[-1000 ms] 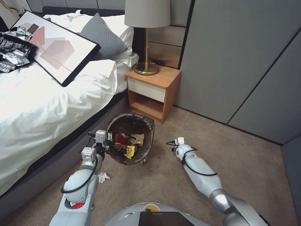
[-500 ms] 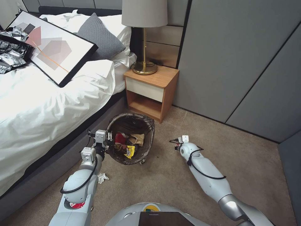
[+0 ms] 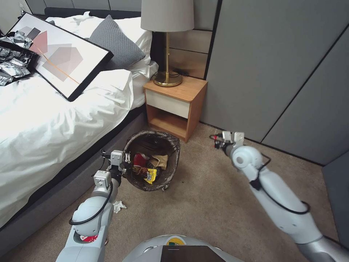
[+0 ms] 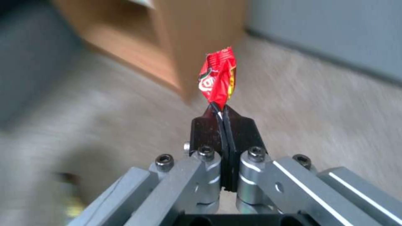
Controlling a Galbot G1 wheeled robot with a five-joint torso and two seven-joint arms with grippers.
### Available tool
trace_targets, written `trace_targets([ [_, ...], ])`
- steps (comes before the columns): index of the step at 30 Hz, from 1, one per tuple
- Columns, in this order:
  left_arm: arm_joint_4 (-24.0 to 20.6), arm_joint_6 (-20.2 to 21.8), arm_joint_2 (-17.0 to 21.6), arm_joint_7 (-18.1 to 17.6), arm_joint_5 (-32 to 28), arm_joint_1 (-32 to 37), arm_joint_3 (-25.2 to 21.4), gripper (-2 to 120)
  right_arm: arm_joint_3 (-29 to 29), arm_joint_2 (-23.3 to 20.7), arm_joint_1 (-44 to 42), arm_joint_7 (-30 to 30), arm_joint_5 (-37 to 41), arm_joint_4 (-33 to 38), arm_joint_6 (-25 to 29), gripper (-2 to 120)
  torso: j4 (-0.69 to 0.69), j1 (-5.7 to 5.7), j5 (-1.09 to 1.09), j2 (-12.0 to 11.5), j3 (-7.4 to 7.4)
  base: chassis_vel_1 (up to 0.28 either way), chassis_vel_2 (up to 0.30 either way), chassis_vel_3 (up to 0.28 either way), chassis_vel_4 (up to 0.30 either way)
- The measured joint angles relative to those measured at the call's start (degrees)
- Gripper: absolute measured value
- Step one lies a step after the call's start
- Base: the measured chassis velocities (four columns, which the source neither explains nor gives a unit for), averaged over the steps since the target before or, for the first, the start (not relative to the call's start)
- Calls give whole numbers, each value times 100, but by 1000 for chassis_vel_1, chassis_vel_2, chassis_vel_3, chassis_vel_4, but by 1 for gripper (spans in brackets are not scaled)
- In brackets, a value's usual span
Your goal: Pick up the trash bin, then pick up the garbage from the floor and place it into the trash bin.
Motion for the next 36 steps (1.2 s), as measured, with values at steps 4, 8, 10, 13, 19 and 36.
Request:
trace_targets([
  [4, -24, 1, -29, 11, 44, 16, 41, 2, 112, -377, 258, -10, 809, 1103, 4, 0, 2, 0, -1, 0, 0, 0, 0, 0, 0],
  [8, -55, -4, -37, 20, 76, 44, 49, 2, 169, -646, 603, -110, 1339, 1808, 8, 0, 2, 0, -1, 1, 0, 0, 0, 0, 0],
  [10, -66, -5, -37, 21, 79, 52, 47, 2, 169, -743, 763, -215, 1470, 1995, 9, 0, 2, 0, 0, 0, 0, 0, 0, 0, 0],
  [13, -75, -11, -37, 24, 85, 63, 35, 2, -26, -974, 1336, -415, 1863, 2355, 13, 0, 2, 0, -1, 0, 0, 0, 0, 0, 0],
  [19, -69, -23, -53, 24, 110, 58, 38, 2, -459, -1067, 1862, -622, 2108, 2444, 16, 0, 2, 0, -1, 1, 0, 0, 0, 0, 0],
  [36, 65, -47, -87, 24, 113, -40, -5, 2, -3060, -466, 3436, -568, 2247, 1925, 20, 0, 1, 0, -2, 1, 0, 0, 0, 0, 0],
])
